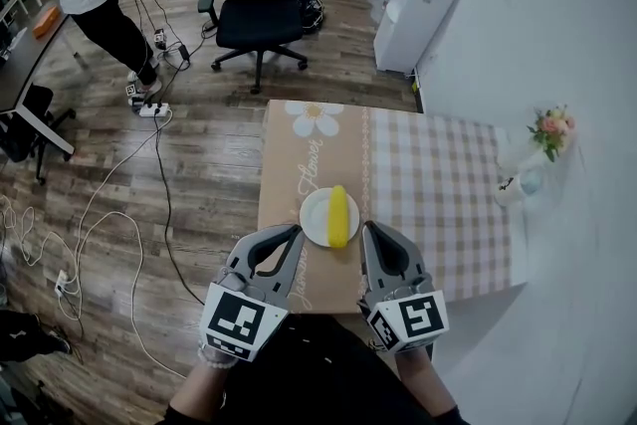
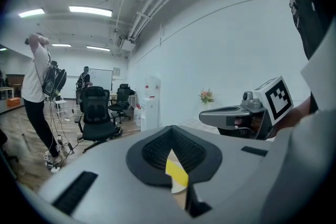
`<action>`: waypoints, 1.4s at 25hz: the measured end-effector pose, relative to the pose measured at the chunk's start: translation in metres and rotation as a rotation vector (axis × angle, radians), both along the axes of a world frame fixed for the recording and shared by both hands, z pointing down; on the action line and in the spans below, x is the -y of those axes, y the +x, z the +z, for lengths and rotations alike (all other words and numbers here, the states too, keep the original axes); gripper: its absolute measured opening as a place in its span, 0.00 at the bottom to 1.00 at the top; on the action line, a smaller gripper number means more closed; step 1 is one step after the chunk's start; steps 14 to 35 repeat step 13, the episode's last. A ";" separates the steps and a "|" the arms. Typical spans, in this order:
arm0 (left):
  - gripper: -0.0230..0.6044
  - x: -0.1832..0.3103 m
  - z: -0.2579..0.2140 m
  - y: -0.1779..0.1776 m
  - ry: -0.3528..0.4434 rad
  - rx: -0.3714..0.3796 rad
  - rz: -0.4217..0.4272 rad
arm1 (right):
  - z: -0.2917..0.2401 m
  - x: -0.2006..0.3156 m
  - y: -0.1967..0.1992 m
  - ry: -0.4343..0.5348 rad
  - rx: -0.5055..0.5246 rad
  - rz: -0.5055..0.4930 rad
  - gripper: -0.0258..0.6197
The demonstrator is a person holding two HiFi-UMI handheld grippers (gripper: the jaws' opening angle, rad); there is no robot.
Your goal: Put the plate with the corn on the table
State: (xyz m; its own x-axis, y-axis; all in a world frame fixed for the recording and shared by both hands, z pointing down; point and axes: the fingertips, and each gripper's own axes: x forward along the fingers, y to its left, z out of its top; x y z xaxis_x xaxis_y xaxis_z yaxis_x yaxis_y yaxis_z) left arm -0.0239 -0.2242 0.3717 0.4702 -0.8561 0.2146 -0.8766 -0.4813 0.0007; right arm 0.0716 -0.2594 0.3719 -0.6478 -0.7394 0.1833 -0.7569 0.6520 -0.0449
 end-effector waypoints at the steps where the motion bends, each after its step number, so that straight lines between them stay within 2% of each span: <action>1: 0.06 0.000 0.000 0.001 0.000 -0.001 0.001 | 0.000 0.000 0.000 0.000 -0.001 0.000 0.10; 9: 0.06 0.000 -0.001 0.000 -0.001 -0.005 -0.001 | 0.001 0.000 -0.003 -0.004 -0.005 -0.011 0.10; 13: 0.06 -0.001 -0.004 0.001 -0.021 -0.031 -0.018 | 0.000 0.002 -0.005 -0.003 -0.008 -0.015 0.10; 35: 0.06 -0.001 -0.004 0.001 -0.021 -0.031 -0.018 | 0.000 0.002 -0.005 -0.003 -0.008 -0.015 0.10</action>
